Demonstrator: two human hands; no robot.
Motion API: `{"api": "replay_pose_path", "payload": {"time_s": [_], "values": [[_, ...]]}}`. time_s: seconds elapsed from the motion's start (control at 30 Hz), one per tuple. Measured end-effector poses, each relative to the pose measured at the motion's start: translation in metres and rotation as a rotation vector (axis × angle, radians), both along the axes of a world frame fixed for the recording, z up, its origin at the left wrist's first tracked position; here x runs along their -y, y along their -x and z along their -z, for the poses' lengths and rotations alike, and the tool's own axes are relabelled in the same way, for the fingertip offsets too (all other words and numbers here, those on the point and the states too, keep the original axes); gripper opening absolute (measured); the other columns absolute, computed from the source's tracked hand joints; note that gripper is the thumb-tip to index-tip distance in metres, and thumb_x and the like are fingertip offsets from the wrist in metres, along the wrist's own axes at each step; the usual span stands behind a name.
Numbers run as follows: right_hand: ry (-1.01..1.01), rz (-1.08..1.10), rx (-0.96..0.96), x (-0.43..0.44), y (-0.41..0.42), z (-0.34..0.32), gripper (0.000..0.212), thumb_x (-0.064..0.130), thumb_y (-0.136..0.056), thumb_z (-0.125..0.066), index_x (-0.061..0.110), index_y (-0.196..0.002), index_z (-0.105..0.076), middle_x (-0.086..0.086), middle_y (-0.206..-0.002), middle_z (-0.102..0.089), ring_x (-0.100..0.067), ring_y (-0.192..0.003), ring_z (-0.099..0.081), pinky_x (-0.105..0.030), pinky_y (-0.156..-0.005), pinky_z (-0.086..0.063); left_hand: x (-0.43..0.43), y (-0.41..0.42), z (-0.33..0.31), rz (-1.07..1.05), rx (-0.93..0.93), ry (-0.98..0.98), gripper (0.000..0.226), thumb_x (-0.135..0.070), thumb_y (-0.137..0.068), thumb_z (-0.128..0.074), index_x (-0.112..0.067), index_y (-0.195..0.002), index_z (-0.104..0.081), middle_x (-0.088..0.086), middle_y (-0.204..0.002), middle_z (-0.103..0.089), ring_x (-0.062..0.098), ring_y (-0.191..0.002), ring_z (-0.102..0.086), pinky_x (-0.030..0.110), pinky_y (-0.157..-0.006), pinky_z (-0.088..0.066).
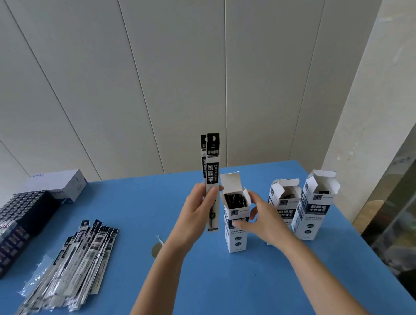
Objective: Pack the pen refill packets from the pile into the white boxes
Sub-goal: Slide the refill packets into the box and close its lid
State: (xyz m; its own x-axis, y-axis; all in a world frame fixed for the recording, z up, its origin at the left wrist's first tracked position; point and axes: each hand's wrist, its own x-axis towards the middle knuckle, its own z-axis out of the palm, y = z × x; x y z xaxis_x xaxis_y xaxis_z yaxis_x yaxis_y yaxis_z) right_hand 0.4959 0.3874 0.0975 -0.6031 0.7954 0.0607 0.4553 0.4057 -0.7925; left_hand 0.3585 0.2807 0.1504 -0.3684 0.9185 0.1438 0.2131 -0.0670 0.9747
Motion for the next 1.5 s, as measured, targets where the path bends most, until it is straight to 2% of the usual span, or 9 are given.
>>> {"api": "replay_pose_path", "payload": {"time_s": [0.13, 0.23, 0.3, 0.4, 0.5, 1.0, 1.1, 1.23, 1.5], "values": [[0.049, -0.008, -0.036, -0.006, -0.001, 0.003, 0.058, 0.024, -0.07, -0.078, 0.029, -0.12, -0.049, 0.01, -0.1, -0.061, -0.018, -0.084, -0.056, -0.019, -0.064, -0.04, -0.007, 0.003, -0.008, 0.022, -0.106, -0.037, 0.021, -0.021, -0.098, -0.041, -0.027, -0.095, -0.061, 0.009, -0.092, -0.045, 0.003, -0.074, -0.045, 0.007, -0.068, -0.038], [0.073, -0.033, -0.054, -0.008, -0.004, 0.002, 0.046, 0.023, -0.069, -0.079, 0.033, -0.105, -0.051, 0.007, -0.1, -0.062, -0.013, -0.092, -0.056, -0.017, -0.072, -0.042, -0.012, 0.005, -0.013, 0.081, -0.157, -0.107, 0.014, -0.026, -0.095, -0.049, -0.025, -0.096, -0.063, 0.023, -0.1, -0.053, 0.029, -0.088, -0.053, 0.029, -0.08, -0.044], [0.079, -0.085, -0.06, -0.007, -0.007, -0.001, 0.046, 0.02, -0.068, -0.081, 0.036, -0.099, -0.052, 0.01, -0.102, -0.064, -0.005, -0.098, -0.057, -0.016, -0.084, -0.042, -0.014, 0.006, -0.015, 0.083, -0.165, -0.167, 0.015, -0.031, -0.088, -0.054, -0.02, -0.093, -0.064, 0.017, -0.099, -0.061, 0.027, -0.089, -0.059, 0.037, -0.081, -0.049], [0.105, -0.14, -0.084, -0.005, -0.012, -0.002, 0.049, 0.014, -0.067, -0.081, 0.041, -0.096, -0.054, 0.012, -0.103, -0.068, -0.004, -0.104, -0.06, -0.021, -0.096, -0.041, -0.015, 0.007, -0.017, 0.048, -0.115, -0.239, 0.005, -0.015, -0.085, -0.061, -0.017, -0.086, -0.064, -0.001, -0.092, -0.067, 0.01, -0.086, -0.063, 0.023, -0.077, -0.053], [0.106, -0.139, -0.096, -0.005, -0.014, 0.0, 0.05, 0.013, -0.067, -0.081, 0.041, -0.097, -0.053, 0.012, -0.104, -0.067, -0.004, -0.105, -0.059, -0.022, -0.098, -0.041, -0.014, 0.009, -0.016, 0.018, -0.09, -0.294, 0.015, 0.0, -0.084, -0.062, -0.014, -0.083, -0.067, -0.014, -0.085, -0.071, 0.005, -0.086, -0.065, 0.019, -0.074, -0.053], [0.13, -0.143, -0.086, -0.014, -0.014, 0.004, 0.048, 0.014, -0.064, -0.083, 0.025, -0.105, -0.06, 0.007, -0.104, -0.068, -0.008, -0.104, -0.061, -0.034, -0.1, -0.045, -0.013, 0.011, -0.004, 0.017, -0.35, -0.311, 0.028, 0.0, -0.081, -0.066, -0.027, -0.085, -0.073, -0.033, -0.089, -0.068, -0.005, -0.094, -0.065, 0.015, -0.082, -0.051], [0.128, -0.147, -0.081, -0.016, -0.012, 0.005, 0.05, 0.016, -0.064, -0.083, 0.024, -0.108, -0.06, 0.009, -0.105, -0.067, -0.008, -0.105, -0.06, -0.034, -0.1, -0.045, -0.01, 0.015, 0.0, 0.01, -0.399, -0.301, 0.023, -0.004, -0.08, -0.068, -0.024, -0.088, -0.073, -0.031, -0.09, -0.067, -0.003, -0.089, -0.065, 0.014, -0.081, -0.05], [0.128, -0.158, -0.072, -0.018, -0.01, 0.003, 0.052, 0.017, -0.065, -0.082, 0.025, -0.111, -0.059, 0.009, -0.108, -0.066, -0.008, -0.107, -0.06, -0.034, -0.101, -0.045, -0.008, 0.016, 0.0, 0.028, -0.388, -0.258, 0.011, -0.003, -0.078, -0.069, -0.005, -0.089, -0.071, -0.027, -0.083, -0.066, -0.005, -0.08, -0.064, 0.006, -0.073, -0.045], [0.128, -0.173, -0.092, -0.018, -0.009, 0.001, 0.047, 0.014, -0.065, -0.082, 0.036, -0.099, -0.057, 0.009, -0.107, -0.067, -0.01, -0.107, -0.06, -0.035, -0.1, -0.046, -0.006, 0.02, -0.001, 0.041, -0.414, -0.277, 0.013, -0.009, -0.076, -0.072, -0.007, -0.088, -0.074, -0.002, -0.083, -0.07, 0.003, -0.077, -0.066, 0.013, -0.073, -0.05]]}}
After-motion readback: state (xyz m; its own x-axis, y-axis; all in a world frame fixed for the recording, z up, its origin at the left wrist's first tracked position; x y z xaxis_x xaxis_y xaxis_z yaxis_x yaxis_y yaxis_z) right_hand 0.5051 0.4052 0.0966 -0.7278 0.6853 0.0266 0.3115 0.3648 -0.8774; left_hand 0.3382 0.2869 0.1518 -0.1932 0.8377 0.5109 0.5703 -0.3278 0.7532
